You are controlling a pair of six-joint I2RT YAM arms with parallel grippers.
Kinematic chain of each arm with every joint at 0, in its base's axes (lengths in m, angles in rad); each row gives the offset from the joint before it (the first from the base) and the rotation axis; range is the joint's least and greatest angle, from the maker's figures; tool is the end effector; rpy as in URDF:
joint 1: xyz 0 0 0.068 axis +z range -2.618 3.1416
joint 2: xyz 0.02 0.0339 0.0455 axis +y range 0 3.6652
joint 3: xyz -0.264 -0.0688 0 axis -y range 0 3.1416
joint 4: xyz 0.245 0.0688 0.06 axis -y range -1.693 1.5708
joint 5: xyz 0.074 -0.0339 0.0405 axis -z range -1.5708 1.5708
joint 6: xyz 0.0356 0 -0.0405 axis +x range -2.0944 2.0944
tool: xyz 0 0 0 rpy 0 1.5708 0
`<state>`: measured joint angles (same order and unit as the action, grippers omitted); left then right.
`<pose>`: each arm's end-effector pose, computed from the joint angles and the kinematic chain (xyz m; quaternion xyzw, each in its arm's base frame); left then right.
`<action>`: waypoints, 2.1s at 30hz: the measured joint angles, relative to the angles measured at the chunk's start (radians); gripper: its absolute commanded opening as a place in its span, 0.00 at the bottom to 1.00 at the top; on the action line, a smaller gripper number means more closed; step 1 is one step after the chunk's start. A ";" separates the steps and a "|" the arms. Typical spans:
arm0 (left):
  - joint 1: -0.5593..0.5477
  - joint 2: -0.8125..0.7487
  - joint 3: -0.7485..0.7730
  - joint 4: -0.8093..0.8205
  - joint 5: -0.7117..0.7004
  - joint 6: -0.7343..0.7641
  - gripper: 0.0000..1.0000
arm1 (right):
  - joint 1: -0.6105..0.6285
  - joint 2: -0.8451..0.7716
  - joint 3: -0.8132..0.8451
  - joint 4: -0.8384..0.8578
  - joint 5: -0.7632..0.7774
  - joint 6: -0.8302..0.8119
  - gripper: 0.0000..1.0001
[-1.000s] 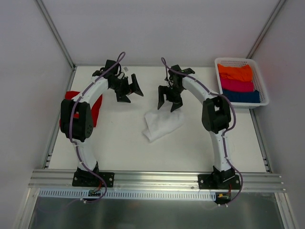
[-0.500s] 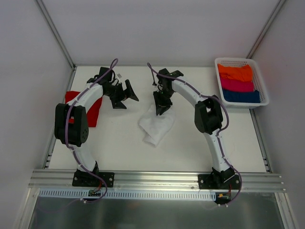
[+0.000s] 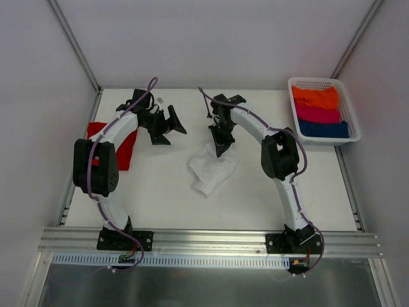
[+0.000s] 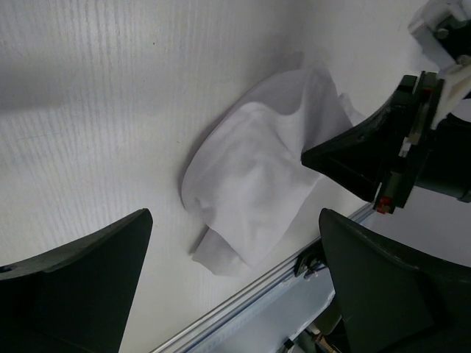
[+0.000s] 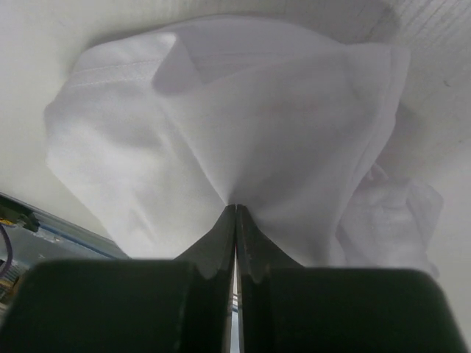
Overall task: Fold and stack the t-shirts
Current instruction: Flatten out the tshirt
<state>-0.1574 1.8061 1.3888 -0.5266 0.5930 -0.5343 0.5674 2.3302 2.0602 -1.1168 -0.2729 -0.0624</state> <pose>0.3826 -0.0809 0.2419 -0.0819 0.9105 -0.3614 0.1832 0.3943 0.2627 0.1910 -0.3174 0.9341 0.1539 0.0543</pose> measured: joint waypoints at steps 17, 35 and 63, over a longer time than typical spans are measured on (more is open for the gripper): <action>0.000 -0.009 0.000 0.002 0.023 -0.002 0.99 | 0.017 -0.656 -0.124 -0.158 0.184 0.026 0.70; -0.001 -0.019 -0.027 0.067 0.054 -0.002 0.99 | 0.019 -0.272 -0.156 0.049 0.107 0.025 0.73; -0.092 -0.095 -0.003 -0.229 -0.364 0.081 0.99 | 0.107 0.028 -0.044 0.063 -0.082 -0.053 0.01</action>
<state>-0.2489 1.7111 1.3853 -0.7559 0.2291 -0.4530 0.6743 2.3581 2.0159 -1.0534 -0.3550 -0.1154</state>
